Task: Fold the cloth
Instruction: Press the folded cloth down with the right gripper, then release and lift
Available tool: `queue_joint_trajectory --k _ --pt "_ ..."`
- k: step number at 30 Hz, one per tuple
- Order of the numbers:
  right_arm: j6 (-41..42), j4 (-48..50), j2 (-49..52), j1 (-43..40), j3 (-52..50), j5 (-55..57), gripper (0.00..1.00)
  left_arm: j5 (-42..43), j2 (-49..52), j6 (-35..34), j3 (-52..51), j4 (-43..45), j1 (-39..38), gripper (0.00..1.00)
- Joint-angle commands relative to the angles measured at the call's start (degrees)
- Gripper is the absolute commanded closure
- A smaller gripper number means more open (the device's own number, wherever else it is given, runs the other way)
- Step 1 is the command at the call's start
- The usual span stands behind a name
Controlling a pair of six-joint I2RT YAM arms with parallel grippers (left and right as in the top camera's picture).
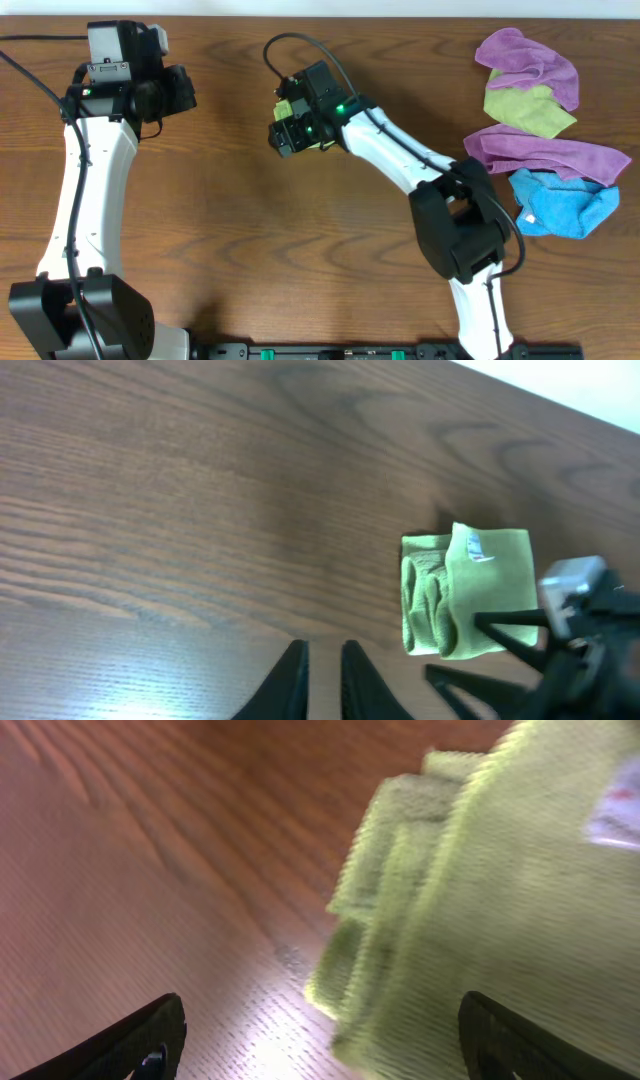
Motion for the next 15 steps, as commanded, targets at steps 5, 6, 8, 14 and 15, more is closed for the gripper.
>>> queue_joint_trajectory --k 5,6,8,14,15 --pt "-4.42 -11.98 -11.08 -6.1 7.56 13.07 0.13 9.44 5.2 1.44 -0.46 -1.27 0.07 0.46" --pt "-4.37 -13.31 -12.7 -7.02 7.56 16.52 0.12 12.98 6.82 1.44 -0.66 -0.72 0.0 0.42" --pt "-4.39 -15.5 -15.17 -8.76 7.56 20.24 0.12 16.2 9.92 1.44 -0.68 -0.28 -0.63 0.34" --pt "-4.57 -21.27 -20.35 -16.15 7.56 21.16 0.11 23.08 20.35 2.27 -0.68 3.08 -7.52 0.26" --pt "-4.57 -21.97 -20.72 -16.87 7.56 21.14 0.12 24.24 21.57 2.25 -0.68 4.44 -8.76 0.26"
